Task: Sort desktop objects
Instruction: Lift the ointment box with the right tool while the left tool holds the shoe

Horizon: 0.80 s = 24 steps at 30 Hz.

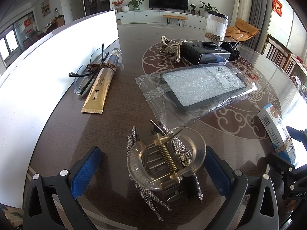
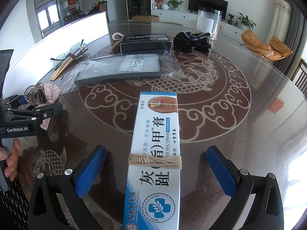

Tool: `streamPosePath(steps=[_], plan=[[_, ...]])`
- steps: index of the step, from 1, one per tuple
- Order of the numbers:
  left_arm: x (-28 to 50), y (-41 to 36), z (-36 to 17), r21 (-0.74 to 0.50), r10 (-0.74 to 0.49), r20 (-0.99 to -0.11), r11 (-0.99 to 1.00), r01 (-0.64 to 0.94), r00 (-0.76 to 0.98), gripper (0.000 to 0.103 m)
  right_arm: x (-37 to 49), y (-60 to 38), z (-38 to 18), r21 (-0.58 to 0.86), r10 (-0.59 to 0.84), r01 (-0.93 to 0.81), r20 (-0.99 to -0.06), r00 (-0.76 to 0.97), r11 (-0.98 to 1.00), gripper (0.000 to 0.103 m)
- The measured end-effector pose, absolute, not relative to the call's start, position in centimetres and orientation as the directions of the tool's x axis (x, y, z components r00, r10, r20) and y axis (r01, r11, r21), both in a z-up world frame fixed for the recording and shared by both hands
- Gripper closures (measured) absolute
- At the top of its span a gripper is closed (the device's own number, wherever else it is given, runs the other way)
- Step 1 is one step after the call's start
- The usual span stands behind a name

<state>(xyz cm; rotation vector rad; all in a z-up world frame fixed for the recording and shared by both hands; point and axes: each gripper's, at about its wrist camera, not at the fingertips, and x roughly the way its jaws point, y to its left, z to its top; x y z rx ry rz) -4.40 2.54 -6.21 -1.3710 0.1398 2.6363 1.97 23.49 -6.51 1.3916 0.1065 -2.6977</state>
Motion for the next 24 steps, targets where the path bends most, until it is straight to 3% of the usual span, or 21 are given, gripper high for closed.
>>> streamPosePath(steps=[24], plan=[[-4.42, 2.53, -6.27, 0.005, 0.107, -0.819, -0.981, -0.194, -0.563, 0.0, 1.51, 23.4, -6.4, -0.016, -0.061, 0.134, -0.834, -0.549, -0.991, 0.0]])
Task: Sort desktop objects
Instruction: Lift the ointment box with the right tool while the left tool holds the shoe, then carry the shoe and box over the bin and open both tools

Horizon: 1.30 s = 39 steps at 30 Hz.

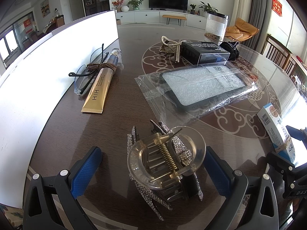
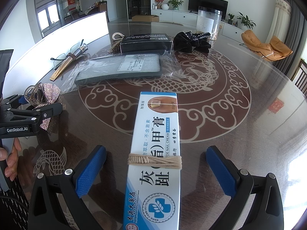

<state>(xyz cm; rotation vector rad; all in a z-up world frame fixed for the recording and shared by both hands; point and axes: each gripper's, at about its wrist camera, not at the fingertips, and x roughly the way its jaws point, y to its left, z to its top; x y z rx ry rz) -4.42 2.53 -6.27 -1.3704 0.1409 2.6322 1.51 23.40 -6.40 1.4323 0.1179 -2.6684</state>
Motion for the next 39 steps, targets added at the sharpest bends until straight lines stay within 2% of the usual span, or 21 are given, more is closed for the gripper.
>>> streamPosePath(steps=[4, 5, 6, 7, 8, 9, 10, 11, 17, 24, 28, 34, 39], plan=[[-4.5, 2.6, -6.2, 0.003, 0.114, -0.823, -0.979, -0.205, -0.557, 0.0, -0.8, 23.5, -6.1, -0.011, -0.06, 0.168, -0.907, -0.417, -0.986, 0.001], [-4.4, 2.6, -6.1, 0.004, 0.116, -0.82, -0.978, -0.208, -0.561, 0.004, -1.1, 23.7, -6.0, -0.006, -0.062, 0.168, -0.916, -0.397, -0.986, 0.003], [-4.2, 2.7, -5.9, 0.004, 0.123, -0.81, -0.977, -0.215, -0.574, 0.02, -1.4, 23.8, -5.8, -0.002, -0.064, 0.17, -0.921, -0.383, -0.985, 0.008], [-4.1, 2.7, -5.7, 0.003, 0.131, -0.802, -0.975, -0.224, -0.582, 0.03, -1.6, 23.9, -5.7, -0.003, -0.063, 0.174, -0.926, -0.373, -0.985, 0.014], [-3.9, 2.8, -5.5, 0.0, 0.144, -0.797, -0.971, -0.238, -0.587, 0.048, -1.7, 23.8, -5.5, -0.01, -0.059, 0.184, -0.929, -0.366, -0.983, 0.018], [-3.9, 2.8, -5.4, -0.008, 0.156, -0.796, -0.969, -0.247, -0.585, 0.05, -1.7, 23.8, -5.2, -0.009, -0.066, 0.2, -0.928, -0.368, -0.98, 0.031], [-3.9, 2.6, -5.3, -0.031, 0.178, -0.795, -0.967, -0.254, -0.58, 0.05, -1.6, 23.8, -4.9, -0.008, -0.072, 0.214, -0.928, -0.367, -0.977, 0.055], [-3.9, 2.3, -5.1, -0.065, 0.209, -0.791, -0.963, -0.262, -0.574, 0.051, -1.6, 23.9, -4.8, -0.008, -0.07, 0.211, -0.931, -0.358, -0.978, 0.06], [-1.7, -1.3, -0.9, -0.221, 0.357, -0.709, -0.931, -0.289, -0.609, 0.051, 0.2, 25.4, -1.8, 0.082, -0.141, 0.155, -0.894, -0.425, -0.984, 0.061], [0.0, -9.9, 5.1, -0.3, 0.362, -0.648, -0.93, -0.212, -0.671, 0.051, -2.0, 22.0, 4.2, 0.151, -0.244, 0.216, -0.82, -0.517, -0.965, 0.061], [-1.0, -17.0, 9.3, -0.269, 0.274, -0.623, -0.955, -0.129, -0.733, 0.051, -5.5, 15.1, 8.6, 0.21, -0.37, 0.334, -0.749, -0.549, -0.919, 0.061], [-6.6, -26.7, 9.1, -0.202, 0.131, -0.721, -0.979, 0.025, -0.68, 0.051, -11.7, 0.2, 13.4, 0.308, -0.573, 0.514, -0.642, -0.509, -0.801, 0.061], [-10.6, -29.3, 6.2, -0.157, 0.089, -0.804, -0.985, 0.066, -0.587, 0.051, -17.5, -12.0, 12.0, 0.289, -0.598, 0.578, -0.654, -0.463, -0.764, 0.061]])
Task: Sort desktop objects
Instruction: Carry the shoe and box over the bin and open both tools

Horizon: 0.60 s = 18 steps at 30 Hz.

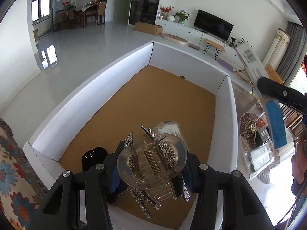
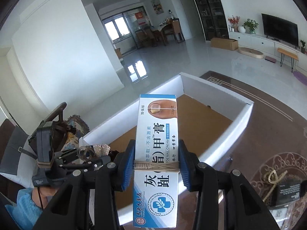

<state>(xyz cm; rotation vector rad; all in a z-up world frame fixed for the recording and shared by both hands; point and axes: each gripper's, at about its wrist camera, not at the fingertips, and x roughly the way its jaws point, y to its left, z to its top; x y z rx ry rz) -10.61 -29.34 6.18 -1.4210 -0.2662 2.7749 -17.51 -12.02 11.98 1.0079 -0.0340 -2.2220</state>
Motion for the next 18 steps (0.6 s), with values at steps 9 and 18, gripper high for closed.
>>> streamPosePath(steps=[9, 18], plan=[[-14.0, -30.0, 1.0, -0.076, 0.017, -0.911, -0.989, 0.127, -0.413, 0.046, -23.3, -19.5, 3.5, 0.261, -0.507, 0.536, -0.772, -0.384, -0.803, 0.055], [-9.9, -29.8, 3.7, -0.187, 0.092, -0.856, -0.972, 0.139, -0.509, 0.03, -16.4, -7.9, 8.5, 0.228, -0.483, 0.468, -0.681, -0.55, -0.854, 0.018]])
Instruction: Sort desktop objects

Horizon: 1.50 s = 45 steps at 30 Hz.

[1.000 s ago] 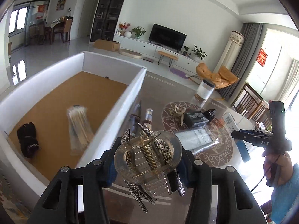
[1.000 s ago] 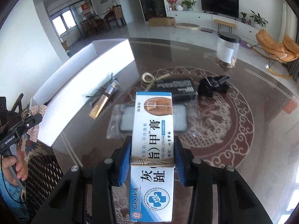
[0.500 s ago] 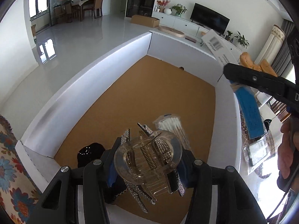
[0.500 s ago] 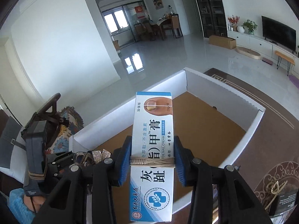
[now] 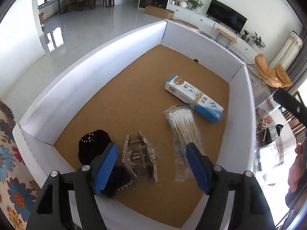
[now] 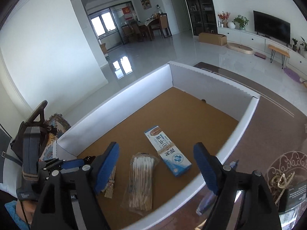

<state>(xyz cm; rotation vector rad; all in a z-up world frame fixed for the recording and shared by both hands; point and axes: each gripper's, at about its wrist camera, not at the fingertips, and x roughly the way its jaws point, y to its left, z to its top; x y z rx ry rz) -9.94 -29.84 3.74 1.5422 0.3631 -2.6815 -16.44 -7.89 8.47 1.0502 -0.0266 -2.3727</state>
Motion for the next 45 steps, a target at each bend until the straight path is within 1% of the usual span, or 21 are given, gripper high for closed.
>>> streamPosePath(steps=[1, 3, 5, 7, 9, 10, 13, 16, 18, 20, 23, 25, 26, 27, 29, 30, 31, 36, 45], plan=[[-9.0, -29.3, 4.4, -0.202, 0.106, -0.842, -0.971, 0.128, -0.528, 0.03, -14.7, -5.6, 8.7, 0.203, -0.456, 0.449, -0.68, -0.574, -0.87, 0.012], [-6.6, -27.7, 5.8, -0.214, 0.125, -0.818, -0.972, 0.097, -0.561, 0.03, -10.8, -0.6, 8.3, 0.125, -0.361, 0.389, -0.692, -0.625, -0.913, 0.006], [-4.2, -25.3, 7.2, -0.227, 0.167, -0.798, -0.973, 0.033, -0.58, 0.03, -7.3, 5.0, 7.0, 0.061, -0.263, 0.316, -0.716, -0.646, -0.947, 0.005], [-1.9, -22.1, 8.2, -0.227, 0.211, -0.788, -0.973, -0.046, -0.578, 0.024, -4.0, 10.7, 4.7, 0.016, -0.162, 0.227, -0.748, -0.643, -0.974, 0.005], [-0.3, -18.8, 8.6, -0.216, 0.249, -0.783, -0.968, -0.125, -0.57, 0.013, -1.1, 16.4, 2.3, -0.027, -0.059, 0.124, -0.772, -0.633, -0.992, 0.005], [0.2, -16.9, 8.6, -0.21, 0.266, -0.782, -0.964, -0.164, -0.564, 0.012, 0.1, 18.9, 1.3, -0.039, -0.015, 0.072, -0.781, -0.624, -0.997, 0.005], [1.5, -11.0, 7.3, -0.163, 0.283, -0.809, -0.95, -0.266, -0.516, 0.011, 3.2, 24.9, -1.3, -0.002, 0.051, -0.083, -0.802, -0.595, -0.997, 0.005], [0.9, -5.0, 3.8, -0.056, 0.22, -0.862, -0.936, -0.347, -0.457, 0.011, 4.9, 28.5, -2.3, 0.053, 0.07, -0.192, -0.813, -0.578, -0.98, 0.005], [-0.5, -2.1, 1.2, -0.004, 0.181, -0.88, -0.927, -0.375, -0.439, 0.011, 5.1, 28.8, -2.6, 0.058, 0.079, -0.219, -0.817, -0.571, -0.974, 0.005], [-1.6, -0.4, -1.1, 0.009, 0.171, -0.89, -0.921, -0.39, -0.424, 0.011, 4.9, 28.0, -2.9, 0.047, 0.092, -0.225, -0.816, -0.571, -0.973, 0.005], [-3.0, 0.3, -3.7, -0.021, 0.221, -0.884, -0.899, -0.438, -0.412, 0.011, 3.9, 25.8, -3.3, 0.036, 0.087, -0.195, -0.803, -0.589, -0.98, 0.005], [-3.9, 0.7, -5.1, -0.008, 0.235, -0.878, -0.878, -0.478, -0.417, 0.011, 2.8, 24.2, -3.9, 0.005, 0.102, -0.175, -0.794, -0.599, -0.985, 0.005], [-4.4, 0.9, -5.6, 0.006, 0.237, -0.875, -0.867, -0.498, -0.422, 0.008, 2.1, 23.5, -4.4, -0.014, 0.115, -0.171, -0.794, -0.597, -0.985, 0.005], [-4.9, 1.1, -5.6, 0.019, 0.256, -0.854, -0.854, -0.52, -0.453, 0.007, 1.6, 22.8, -4.8, -0.031, 0.128, -0.17, -0.794, -0.595, -0.985, 0.005], [-6.4, 1.5, -5.8, 0.009, 0.3, -0.834, -0.832, -0.554, -0.463, 0.006, 0.6, 22.1, -5.7, -0.038, 0.131, -0.169, -0.803, -0.581, -0.985, 0.005], [-7.3, 1.8, -6.0, 0.009, 0.312, -0.827, -0.825, -0.565, -0.468, 0.0, -0.1, 21.8, -6.1, -0.022, 0.115, -0.165, -0.809, -0.577, -0.986, 0.005], [-8.3, 2.2, -6.1, 0.008, 0.319, -0.825, -0.819, -0.573, -0.467, 0.0, -0.6, 21.7, -6.1, -0.008, 0.105, -0.168, -0.811, -0.575, -0.986, 0.0], [-12.5, 4.5, -6.2, 0.004, 0.346, -0.814, -0.801, -0.599, -0.467, 0.0, -3.4, 20.5, -6.1, -0.016, 0.094, -0.14, -0.814, -0.574, -0.99, 0.0], [-13.6, 5.9, -6.0, 0.001, 0.351, -0.814, -0.796, -0.605, -0.463, 0.0, -3.7, 20.3, -6.1, -0.015, 0.101, -0.154, -0.814, -0.572, -0.988, 0.0]])
